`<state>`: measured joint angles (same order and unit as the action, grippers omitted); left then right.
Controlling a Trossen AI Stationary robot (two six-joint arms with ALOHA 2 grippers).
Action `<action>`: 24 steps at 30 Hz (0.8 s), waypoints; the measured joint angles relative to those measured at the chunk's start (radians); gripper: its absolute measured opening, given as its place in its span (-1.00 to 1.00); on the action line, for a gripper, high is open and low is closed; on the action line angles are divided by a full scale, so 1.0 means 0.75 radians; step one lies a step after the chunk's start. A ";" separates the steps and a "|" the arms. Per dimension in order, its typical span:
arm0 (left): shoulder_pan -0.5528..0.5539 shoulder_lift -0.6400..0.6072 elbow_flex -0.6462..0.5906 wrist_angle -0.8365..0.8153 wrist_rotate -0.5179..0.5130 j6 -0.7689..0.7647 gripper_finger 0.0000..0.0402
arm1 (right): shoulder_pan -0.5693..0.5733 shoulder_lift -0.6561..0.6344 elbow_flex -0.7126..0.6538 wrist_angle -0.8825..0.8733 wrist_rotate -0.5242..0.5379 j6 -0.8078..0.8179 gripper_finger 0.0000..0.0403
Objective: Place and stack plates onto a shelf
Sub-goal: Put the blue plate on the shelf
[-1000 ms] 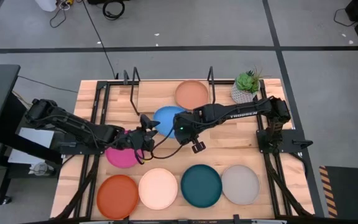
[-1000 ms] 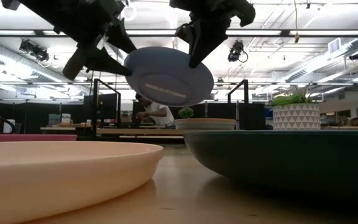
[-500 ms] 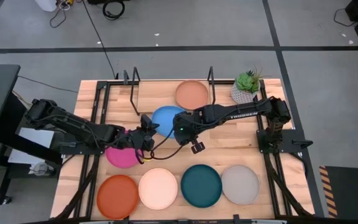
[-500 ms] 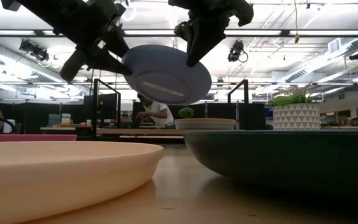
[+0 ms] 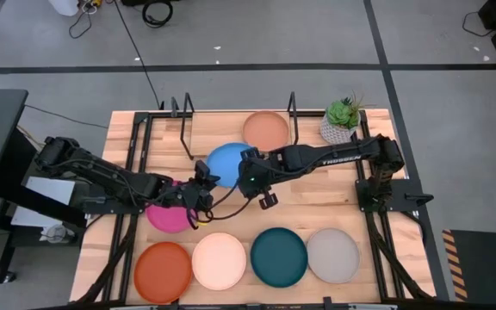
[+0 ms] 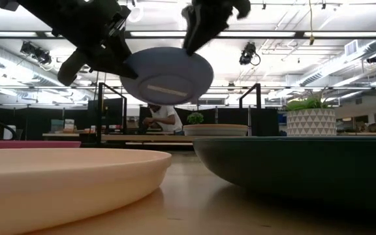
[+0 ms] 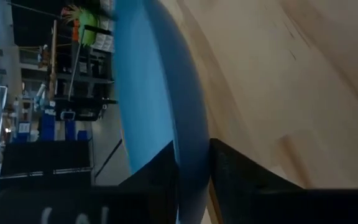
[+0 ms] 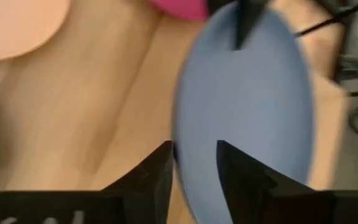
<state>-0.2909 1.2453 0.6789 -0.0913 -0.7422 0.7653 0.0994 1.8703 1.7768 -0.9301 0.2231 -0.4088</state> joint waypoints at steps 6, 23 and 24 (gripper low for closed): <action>-0.001 0.000 0.000 -0.038 -0.049 -0.071 -0.63 | 0.022 -0.015 0.141 -0.115 0.238 0.061 -0.20; 0.325 -0.001 0.000 -0.060 -0.089 -0.551 -0.64 | 0.070 -0.319 -0.217 -0.195 0.483 0.551 -0.19; 0.350 0.004 0.000 -0.050 -0.090 -0.555 -0.64 | 0.079 -0.349 -0.277 -0.161 0.488 0.563 -0.20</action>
<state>-0.0282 1.2486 0.6792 -0.1287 -0.8095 0.3487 0.1584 1.6084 1.5690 -1.0512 0.5891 0.0130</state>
